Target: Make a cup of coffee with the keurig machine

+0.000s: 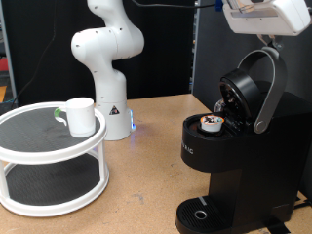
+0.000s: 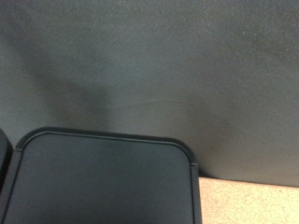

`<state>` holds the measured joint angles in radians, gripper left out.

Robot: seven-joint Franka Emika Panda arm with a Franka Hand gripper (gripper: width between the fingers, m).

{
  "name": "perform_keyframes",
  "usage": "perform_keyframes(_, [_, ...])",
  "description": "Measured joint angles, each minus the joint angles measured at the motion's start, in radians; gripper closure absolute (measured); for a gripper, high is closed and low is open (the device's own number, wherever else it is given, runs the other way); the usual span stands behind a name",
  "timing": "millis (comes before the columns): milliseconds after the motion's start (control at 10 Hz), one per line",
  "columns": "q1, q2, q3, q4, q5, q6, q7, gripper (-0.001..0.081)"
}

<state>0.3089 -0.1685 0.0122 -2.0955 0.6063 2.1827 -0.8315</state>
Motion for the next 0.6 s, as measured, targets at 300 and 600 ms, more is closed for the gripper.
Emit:
perform_keyframes(300, [-0.020, -0.036, -0.033, -0.020, -0.015, -0.048, -0.059, 0.0801])
perform_keyframes(600, [-0.063, -0.066, -0.071, -0.030, -0.108, -0.127, -0.070, 0.0801])
